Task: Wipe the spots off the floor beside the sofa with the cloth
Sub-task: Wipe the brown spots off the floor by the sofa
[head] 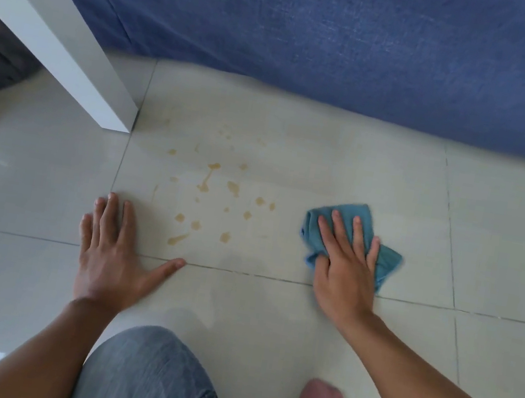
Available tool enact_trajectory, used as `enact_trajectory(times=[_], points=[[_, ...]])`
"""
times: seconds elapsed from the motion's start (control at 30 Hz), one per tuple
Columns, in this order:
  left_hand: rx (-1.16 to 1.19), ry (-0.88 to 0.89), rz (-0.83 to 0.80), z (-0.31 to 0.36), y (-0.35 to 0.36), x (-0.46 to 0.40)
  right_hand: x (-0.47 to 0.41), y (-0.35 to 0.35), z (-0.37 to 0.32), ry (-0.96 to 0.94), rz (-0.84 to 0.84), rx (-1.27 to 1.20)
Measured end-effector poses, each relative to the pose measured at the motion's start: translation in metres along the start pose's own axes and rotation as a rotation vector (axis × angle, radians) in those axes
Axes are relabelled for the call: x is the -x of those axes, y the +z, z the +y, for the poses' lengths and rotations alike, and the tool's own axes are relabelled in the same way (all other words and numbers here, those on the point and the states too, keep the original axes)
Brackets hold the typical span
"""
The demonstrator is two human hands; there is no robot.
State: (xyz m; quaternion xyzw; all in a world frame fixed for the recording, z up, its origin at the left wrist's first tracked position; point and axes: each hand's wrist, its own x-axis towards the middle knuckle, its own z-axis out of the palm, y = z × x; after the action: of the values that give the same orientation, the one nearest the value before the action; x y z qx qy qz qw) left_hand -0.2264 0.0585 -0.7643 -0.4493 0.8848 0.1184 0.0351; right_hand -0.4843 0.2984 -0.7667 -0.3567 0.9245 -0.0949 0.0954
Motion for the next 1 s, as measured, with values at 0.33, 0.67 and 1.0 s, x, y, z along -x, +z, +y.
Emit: enact_trajectory(times=[0.33, 0.67, 1.0], points=[[0.004, -0.011, -0.009, 0.001, -0.001, -0.002, -0.008, -0.002, 0.003, 0.057, 0.007, 0.020], [0.026, -0.021, -0.004, -0.002, -0.003, 0.000, 0.013, 0.003, -0.003, -0.277, -0.005, -0.018], [0.024, -0.009, -0.007, -0.003, -0.004, -0.001, -0.046, 0.007, -0.055, -0.427, -0.075, -0.105]])
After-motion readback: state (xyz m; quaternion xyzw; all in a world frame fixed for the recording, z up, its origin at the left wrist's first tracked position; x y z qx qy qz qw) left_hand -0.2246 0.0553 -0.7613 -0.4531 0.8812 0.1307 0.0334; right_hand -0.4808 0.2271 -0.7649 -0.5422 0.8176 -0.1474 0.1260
